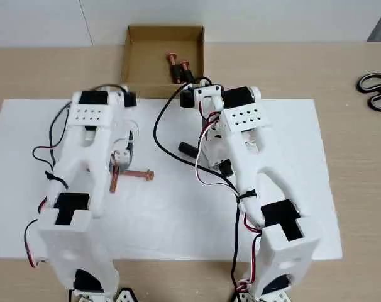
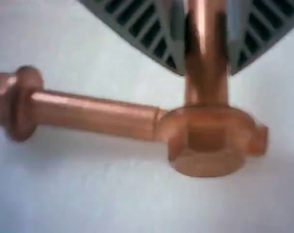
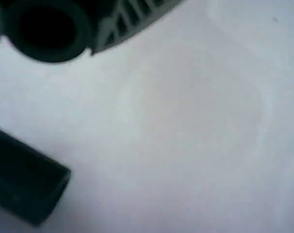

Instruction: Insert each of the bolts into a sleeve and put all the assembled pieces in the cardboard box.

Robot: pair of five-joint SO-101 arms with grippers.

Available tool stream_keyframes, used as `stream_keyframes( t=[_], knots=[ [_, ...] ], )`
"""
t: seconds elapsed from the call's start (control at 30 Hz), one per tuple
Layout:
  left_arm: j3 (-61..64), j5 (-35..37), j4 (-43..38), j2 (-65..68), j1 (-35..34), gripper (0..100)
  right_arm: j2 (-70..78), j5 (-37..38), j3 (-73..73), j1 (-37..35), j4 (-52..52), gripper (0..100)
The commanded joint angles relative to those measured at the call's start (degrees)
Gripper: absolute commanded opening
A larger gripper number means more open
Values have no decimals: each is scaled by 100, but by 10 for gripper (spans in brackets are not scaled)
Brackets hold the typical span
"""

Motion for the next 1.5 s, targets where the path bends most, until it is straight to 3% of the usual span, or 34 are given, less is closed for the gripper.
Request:
stream_keyframes(
  t=[0.0, 0.2, 0.37, 0.83, 1.07, 1.47],
  knots=[
    [532, -123, -308, -791, -35, 6, -374, 35, -53, 66, 57, 4],
    [2114, -264, -1670, -1934, 0, 5, -374, 35, -53, 66, 48, 4],
    [2914, -325, -2382, -1916, -18, 5, -374, 35, -53, 48, 48, 4],
    [3503, -554, -2356, -2119, 0, 6, -374, 35, -53, 57, 48, 4],
    [3512, -536, -2365, -2198, -26, 139, -374, 35, -53, 48, 48, 4],
    [3512, -519, -2884, -2145, -44, 137, -374, 35, -53, 57, 48, 4]
  ],
)
